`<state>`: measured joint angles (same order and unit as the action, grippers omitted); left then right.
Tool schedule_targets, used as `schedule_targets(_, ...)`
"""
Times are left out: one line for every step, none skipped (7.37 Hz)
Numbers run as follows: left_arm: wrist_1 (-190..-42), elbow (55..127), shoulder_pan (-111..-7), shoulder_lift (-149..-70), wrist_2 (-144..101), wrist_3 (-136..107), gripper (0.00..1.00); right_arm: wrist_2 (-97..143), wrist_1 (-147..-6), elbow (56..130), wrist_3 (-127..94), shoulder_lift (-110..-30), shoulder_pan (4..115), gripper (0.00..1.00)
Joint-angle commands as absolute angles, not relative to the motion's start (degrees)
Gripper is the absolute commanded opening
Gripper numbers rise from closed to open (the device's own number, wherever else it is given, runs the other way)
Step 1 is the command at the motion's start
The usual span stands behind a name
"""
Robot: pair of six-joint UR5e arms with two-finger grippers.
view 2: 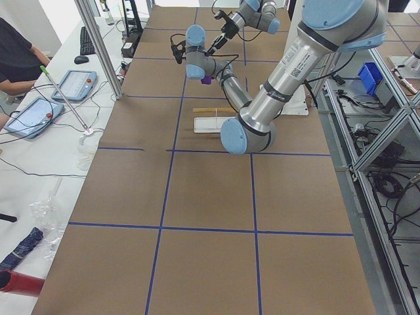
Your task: Hang towel on rack
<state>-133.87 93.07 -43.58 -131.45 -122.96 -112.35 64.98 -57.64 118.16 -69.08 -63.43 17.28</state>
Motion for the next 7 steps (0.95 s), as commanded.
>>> schedule_targets(-133.9,93.1,-43.8,-131.5,-122.9,-112.3,0.00,65.2,-60.4,118.6,-69.0,-63.9,17.1,1.00)
schedule_targets(-133.8,93.1,-43.9,-131.6,-122.9,-112.4,0.00,65.5,-64.6,121.3,-68.9,-64.8,16.6,1.00)
schedule_targets(-133.8,93.2,-44.5,-132.1,-122.9,-112.6,0.00,65.7,-71.4,126.1,-68.9,-67.5,15.0,1.00)
schedule_targets(-133.6,93.2,-44.5,-132.3,-122.6,-113.7,0.00,66.4,-78.0,129.6,-68.8,-68.6,14.1,1.00)
schedule_targets(-133.6,93.7,-44.5,-132.2,-121.9,-114.9,0.00,73.4,-89.8,134.3,-68.6,-68.8,15.3,1.00)
schedule_targets(-133.3,94.0,-44.4,-132.6,-118.2,-115.2,0.00,79.4,-99.1,137.5,-67.9,-68.6,18.4,1.00)
schedule_targets(-133.2,94.5,-44.0,-132.8,-114.0,-116.7,0.00,86.2,-107.9,140.3,-64.5,-68.6,22.8,1.00)
